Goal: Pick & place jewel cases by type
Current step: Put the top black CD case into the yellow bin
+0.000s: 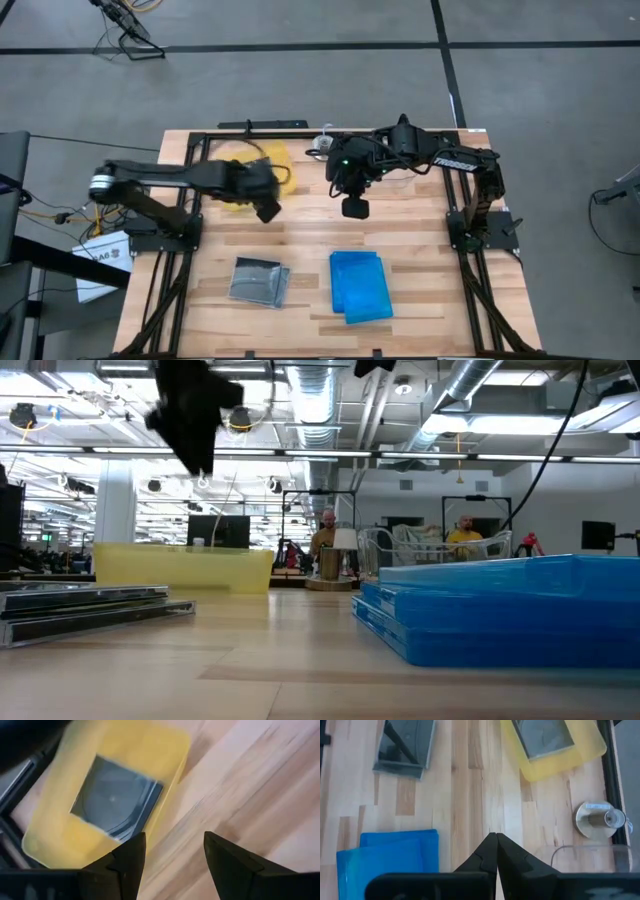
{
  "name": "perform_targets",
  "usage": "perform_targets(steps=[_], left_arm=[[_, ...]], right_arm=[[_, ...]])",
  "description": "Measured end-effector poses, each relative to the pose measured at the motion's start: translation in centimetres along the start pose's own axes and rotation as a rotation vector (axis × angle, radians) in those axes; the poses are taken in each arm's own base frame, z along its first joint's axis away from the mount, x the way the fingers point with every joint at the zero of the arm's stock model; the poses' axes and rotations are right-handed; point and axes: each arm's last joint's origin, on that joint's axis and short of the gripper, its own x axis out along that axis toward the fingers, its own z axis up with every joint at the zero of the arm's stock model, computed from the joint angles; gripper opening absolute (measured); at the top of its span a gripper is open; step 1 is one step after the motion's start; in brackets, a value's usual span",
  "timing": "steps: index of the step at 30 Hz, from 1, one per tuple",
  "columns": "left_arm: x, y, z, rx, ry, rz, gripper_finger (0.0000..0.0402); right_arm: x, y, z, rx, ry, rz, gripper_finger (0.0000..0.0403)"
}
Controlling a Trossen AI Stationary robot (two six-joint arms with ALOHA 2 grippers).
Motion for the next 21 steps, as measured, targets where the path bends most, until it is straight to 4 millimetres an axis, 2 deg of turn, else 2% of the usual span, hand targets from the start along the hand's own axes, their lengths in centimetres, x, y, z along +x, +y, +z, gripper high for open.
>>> perform_targets(steps=[6,8,11,17,21], left_arm=[[-5.9,3.0,-1.5,-0.193,-0.142,-0.277,0.0194],[-7.3,4.0,-2.2,-0.252,-0.168,-0.340,0.0194],[-9.0,5.0,-3.5,-0.330,-0.176,-0.414,0.0194],[-10.3,5.2,-5.5,-0.429,-0.109,-0.485,0.0194],[-8.7,4.0,-7.1,-0.466,-0.032,-0.477,0.0194]], right_arm=[[0.0,1.9,0.0,-0.024,0.007,0.027,0.0000],[0.9,2.9,0.2,-0.029,-0.003,0.039,0.0000],[3.2,4.4,-0.1,-0.029,0.023,0.059,0.0000],[8.3,7.7,-1.0,-0.035,0.002,0.098,0.0000],[10.2,8.4,-1.3,0.014,-0.027,0.171,0.0000]])
